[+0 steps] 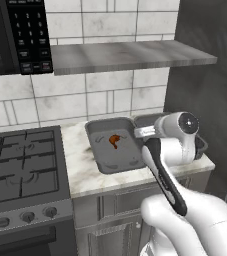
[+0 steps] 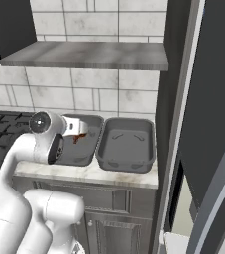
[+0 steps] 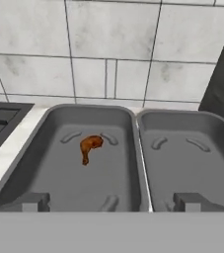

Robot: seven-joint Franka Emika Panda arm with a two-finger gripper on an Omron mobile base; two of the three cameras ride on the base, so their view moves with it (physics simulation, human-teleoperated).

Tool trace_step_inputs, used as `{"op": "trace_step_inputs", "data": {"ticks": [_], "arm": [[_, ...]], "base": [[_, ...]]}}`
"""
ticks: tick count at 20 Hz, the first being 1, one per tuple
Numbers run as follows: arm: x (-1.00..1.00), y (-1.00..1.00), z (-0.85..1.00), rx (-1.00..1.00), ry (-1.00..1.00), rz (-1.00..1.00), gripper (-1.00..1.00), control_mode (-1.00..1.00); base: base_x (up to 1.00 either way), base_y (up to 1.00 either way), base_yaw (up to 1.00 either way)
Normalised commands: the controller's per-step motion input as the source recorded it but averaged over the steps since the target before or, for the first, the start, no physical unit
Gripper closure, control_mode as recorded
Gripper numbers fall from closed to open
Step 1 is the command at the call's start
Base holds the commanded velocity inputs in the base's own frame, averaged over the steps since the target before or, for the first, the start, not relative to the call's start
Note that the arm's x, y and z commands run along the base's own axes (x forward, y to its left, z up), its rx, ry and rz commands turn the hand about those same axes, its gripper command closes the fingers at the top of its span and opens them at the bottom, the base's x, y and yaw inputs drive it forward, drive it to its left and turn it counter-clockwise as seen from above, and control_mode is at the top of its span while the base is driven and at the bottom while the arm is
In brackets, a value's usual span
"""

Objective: Place one lemon and one chicken drumstick in each tupperware on the nearby counter, to pack two identical lunches.

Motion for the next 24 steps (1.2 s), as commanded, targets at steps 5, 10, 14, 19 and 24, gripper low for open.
{"op": "trace_step_inputs", "data": {"ticks": [5, 10, 14, 19, 24], "arm": [[-1.0, -0.13, 0.0, 0.0, -0.05, -0.03, -1.0, -1.0], [-1.0, -0.13, 0.1, 0.0, -0.01, 0.0, -1.0, -1.0], [0.0, 0.0, 0.0, 0.0, 0.0, 0.0, -1.0, 1.0], [0.0, 0.0, 0.0, 0.0, 0.0, 0.0, -1.0, 1.0], [0.0, 0.0, 0.0, 0.0, 0.0, 0.0, -1.0, 1.0]], "base": [[0.0, 0.0, 0.0], [0.0, 0.0, 0.0], [-1.0, -0.18, 0.0], [-1.0, -0.14, 0.0], [-1.0, -0.18, 0.0]]}}
